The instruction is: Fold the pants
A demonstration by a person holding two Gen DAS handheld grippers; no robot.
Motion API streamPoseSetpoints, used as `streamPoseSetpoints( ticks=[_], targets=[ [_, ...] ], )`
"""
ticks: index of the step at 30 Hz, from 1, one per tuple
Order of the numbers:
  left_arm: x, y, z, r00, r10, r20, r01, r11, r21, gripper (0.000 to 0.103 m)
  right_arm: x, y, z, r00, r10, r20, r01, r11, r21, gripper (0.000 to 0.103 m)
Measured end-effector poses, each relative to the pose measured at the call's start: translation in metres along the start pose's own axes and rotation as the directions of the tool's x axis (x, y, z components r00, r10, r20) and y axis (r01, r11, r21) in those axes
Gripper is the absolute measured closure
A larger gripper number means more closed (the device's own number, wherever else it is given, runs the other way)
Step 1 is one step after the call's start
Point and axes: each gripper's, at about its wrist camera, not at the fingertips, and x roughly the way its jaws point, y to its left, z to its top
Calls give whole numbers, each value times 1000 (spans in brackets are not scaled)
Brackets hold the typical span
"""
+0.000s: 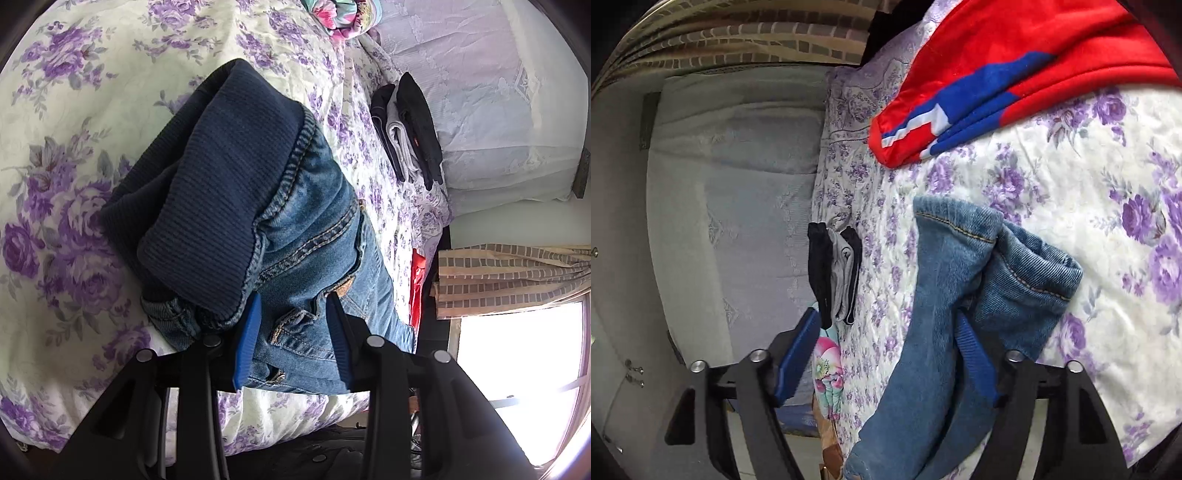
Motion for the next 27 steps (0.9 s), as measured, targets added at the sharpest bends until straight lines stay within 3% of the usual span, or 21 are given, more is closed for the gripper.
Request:
streamPoseSetpoints(
  ticks=[6, 8, 10, 11, 13, 18, 22, 24, 27],
  targets=[
    [-2, 3, -1, 1000, -11, 11, 11, 1000, 3, 67, 4, -4, 0, 999, -46, 11, 46, 999, 16, 24],
    [-3, 4, -3, 1000, -16, 18, 15, 1000, 7, 67, 6, -4, 0, 997, -76, 0, 76, 997, 14, 29],
    [-3, 5, -3, 1000, -23, 21, 23, 1000, 3, 67, 5, -13, 1, 991, -133, -18, 134, 989, 61, 62],
    [-3, 6, -3, 999, -27, 21, 27, 1000, 0, 67, 5, -24, 1, 992, -126, -25, 128, 987, 101, 97],
    [-3, 7, -2, 999, -32, 19, 32, 999, -1, 67, 1, -30, -4, 996, -90, -7, 90, 989, 116, 98],
    [-4, 4, -1, 1000, -18, 7, 18, 1000, 3, 67, -33, 18, -20, 995, -94, 20, 95, 994, -45, 98],
    [-2, 2, 1, 1000, -17, -7, 17, 1000, 12, 67, -38, -22, -15, 981, -194, -21, 194, 981, 2, 98],
    [-1, 2, 3, 1000, -22, -15, 23, 1000, 16, 67, -32, -43, -12, 989, -145, -32, 147, 987, 71, 98],
    [-1, 1, 4, 1000, -18, -18, 19, 1000, 9, 67, -32, -26, -10, 987, -157, -27, 157, 988, 3, 95]
  ],
)
